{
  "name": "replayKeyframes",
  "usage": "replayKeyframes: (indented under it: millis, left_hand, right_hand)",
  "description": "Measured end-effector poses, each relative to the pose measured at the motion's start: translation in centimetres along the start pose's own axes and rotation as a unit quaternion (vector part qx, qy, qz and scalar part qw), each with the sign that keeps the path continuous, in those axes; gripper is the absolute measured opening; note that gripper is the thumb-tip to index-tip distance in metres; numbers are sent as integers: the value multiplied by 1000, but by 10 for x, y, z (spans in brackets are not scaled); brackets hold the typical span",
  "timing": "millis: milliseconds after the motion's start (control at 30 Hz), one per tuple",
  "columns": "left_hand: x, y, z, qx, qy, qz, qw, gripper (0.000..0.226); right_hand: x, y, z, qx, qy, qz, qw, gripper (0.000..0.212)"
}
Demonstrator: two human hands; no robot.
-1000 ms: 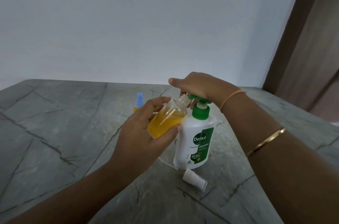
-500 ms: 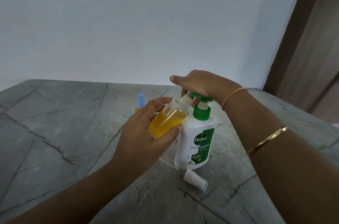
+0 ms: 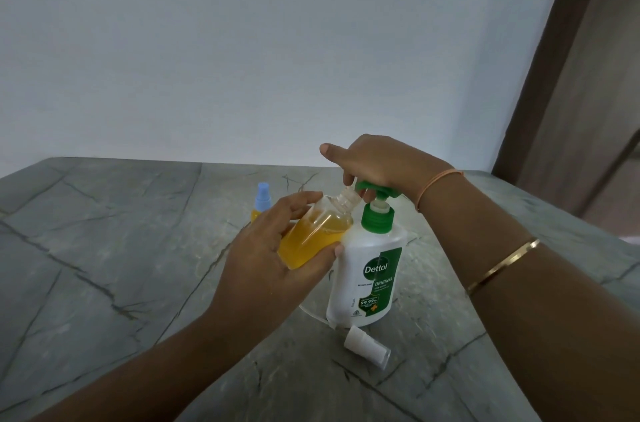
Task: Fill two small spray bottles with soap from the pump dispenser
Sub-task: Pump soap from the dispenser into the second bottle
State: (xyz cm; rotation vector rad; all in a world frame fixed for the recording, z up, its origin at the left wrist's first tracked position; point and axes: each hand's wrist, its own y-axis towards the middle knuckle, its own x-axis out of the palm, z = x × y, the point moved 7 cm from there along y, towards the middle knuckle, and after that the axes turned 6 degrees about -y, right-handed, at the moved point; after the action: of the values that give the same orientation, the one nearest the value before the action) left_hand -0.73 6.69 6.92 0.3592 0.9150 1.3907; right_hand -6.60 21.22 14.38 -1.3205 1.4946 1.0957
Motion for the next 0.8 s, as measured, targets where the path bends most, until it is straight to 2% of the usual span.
replayKeyframes:
  millis: [300,633,800]
  left_hand:
    - [-1,1,2,-4,6,5,1000,56]
    - [-1,-1,1,-1,2,1,1000,53]
    - [-1,-1,-2,-5,7,-2,1000,53]
  right_hand:
    - [10,1,-1,1,21,-17,1000,49]
    - [4,-2,-3,-12,11,-18,1000,56]
    - [7,-2,-4,2,35,-25,999,52]
